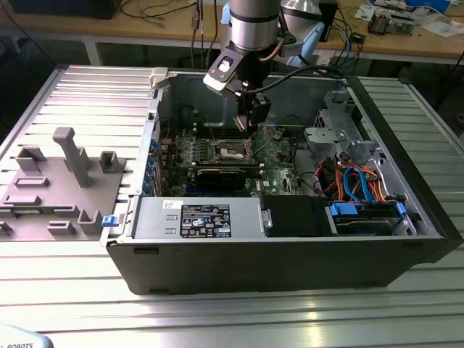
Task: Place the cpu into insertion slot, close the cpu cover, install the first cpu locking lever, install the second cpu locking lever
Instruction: 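Place the cpu into insertion slot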
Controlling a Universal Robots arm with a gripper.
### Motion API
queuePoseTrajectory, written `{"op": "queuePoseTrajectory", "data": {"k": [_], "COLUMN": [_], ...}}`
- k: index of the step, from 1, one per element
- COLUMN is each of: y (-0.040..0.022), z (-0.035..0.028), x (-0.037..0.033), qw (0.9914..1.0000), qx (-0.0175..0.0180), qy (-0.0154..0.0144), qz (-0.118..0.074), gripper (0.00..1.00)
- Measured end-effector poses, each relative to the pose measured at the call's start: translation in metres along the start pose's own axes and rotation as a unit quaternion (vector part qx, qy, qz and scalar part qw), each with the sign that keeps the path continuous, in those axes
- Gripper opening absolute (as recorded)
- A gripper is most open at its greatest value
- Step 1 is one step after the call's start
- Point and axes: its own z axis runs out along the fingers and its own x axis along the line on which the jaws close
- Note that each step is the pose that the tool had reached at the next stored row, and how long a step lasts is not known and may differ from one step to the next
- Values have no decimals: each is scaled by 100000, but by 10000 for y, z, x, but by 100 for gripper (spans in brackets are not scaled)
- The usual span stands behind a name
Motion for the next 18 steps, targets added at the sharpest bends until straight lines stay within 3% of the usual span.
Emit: {"op": "queuePoseTrajectory", "data": {"k": [18], "y": [-1], "z": [14], "x": [0], "qw": [99988], "qx": [-31], "qy": [-114], "qz": [1563], "gripper": [54]}}
